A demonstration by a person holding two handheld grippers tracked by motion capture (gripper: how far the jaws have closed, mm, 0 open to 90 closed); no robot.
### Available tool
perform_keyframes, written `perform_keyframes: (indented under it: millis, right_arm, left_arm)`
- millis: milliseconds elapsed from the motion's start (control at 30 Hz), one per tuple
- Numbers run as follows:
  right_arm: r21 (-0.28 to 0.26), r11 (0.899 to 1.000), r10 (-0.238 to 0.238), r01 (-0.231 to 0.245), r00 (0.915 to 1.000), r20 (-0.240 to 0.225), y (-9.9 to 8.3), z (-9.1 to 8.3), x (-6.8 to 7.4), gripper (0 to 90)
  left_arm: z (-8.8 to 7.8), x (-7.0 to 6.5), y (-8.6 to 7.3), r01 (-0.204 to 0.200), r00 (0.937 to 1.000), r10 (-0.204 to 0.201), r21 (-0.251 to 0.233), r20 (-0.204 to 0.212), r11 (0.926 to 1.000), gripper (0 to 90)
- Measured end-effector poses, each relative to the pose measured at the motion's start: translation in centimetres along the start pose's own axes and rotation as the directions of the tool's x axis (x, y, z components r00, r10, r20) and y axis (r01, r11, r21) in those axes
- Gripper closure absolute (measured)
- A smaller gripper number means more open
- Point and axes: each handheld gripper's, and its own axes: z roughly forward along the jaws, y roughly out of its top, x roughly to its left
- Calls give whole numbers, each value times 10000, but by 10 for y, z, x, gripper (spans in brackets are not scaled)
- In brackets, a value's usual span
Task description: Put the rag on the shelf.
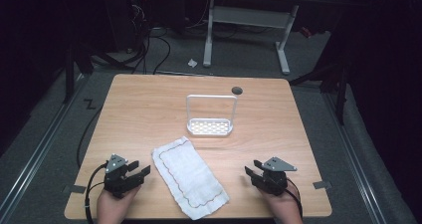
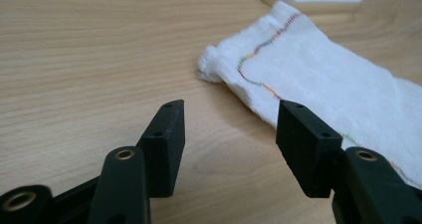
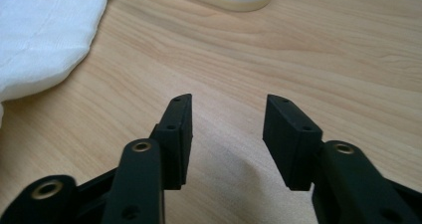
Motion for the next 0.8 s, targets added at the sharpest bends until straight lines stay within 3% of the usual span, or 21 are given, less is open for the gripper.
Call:
perform_keyframes:
  millis: [100, 133, 300, 367, 400, 433, 567, 633, 800]
  right_arm:
    - [-97, 9999, 37, -36, 9999, 166, 0, -2, 2, 576]
    - [-50, 9999, 132, -131, 9998, 144, -1, -2, 2, 574]
    - [-43, 9997, 220, -219, 9997, 133, -3, -3, -1, 561]
    - [38, 9994, 353, -353, 9993, -93, -2, -3, -3, 544]
    - [233, 9997, -73, 81, 9994, -345, -2, -1, -3, 533]
    - [200, 9997, -135, 142, 9993, -350, -3, 0, -3, 525]
    - [61, 9995, 314, -310, 9964, -783, -3, 0, -5, 491]
    - [-205, 9995, -258, 247, 9979, -594, -1, -3, -1, 458]
    - [-415, 9968, -716, 679, 9930, -938, 2, -4, 7, 439]
  left_arm:
    - [-1, -2, 1, -152, 9999, 152, -108, 27, 9998, 461]
    - [0, -6, 1, -400, 9992, 400, -104, -70, 9991, 466]
    - [1, -8, 1, -515, 9987, 515, -50, -69, 9987, 459]
    - [2, -9, 1, -530, 9986, 530, 2, -88, 9986, 450]
    - [2, -10, 1, -545, 9985, 545, -22, -109, 9985, 423]
    - [3, -12, 2, -653, 9979, 653, 17, -53, 9979, 411]
    - [5, -18, 3, -968, 9953, 968, 159, 1, 9952, 387]
    - [5, -25, 3, -1051, 9943, 1050, 55, 158, 9944, 406]
    - [7, -29, 2, -929, 9952, 926, 87, 309, 9956, 385]
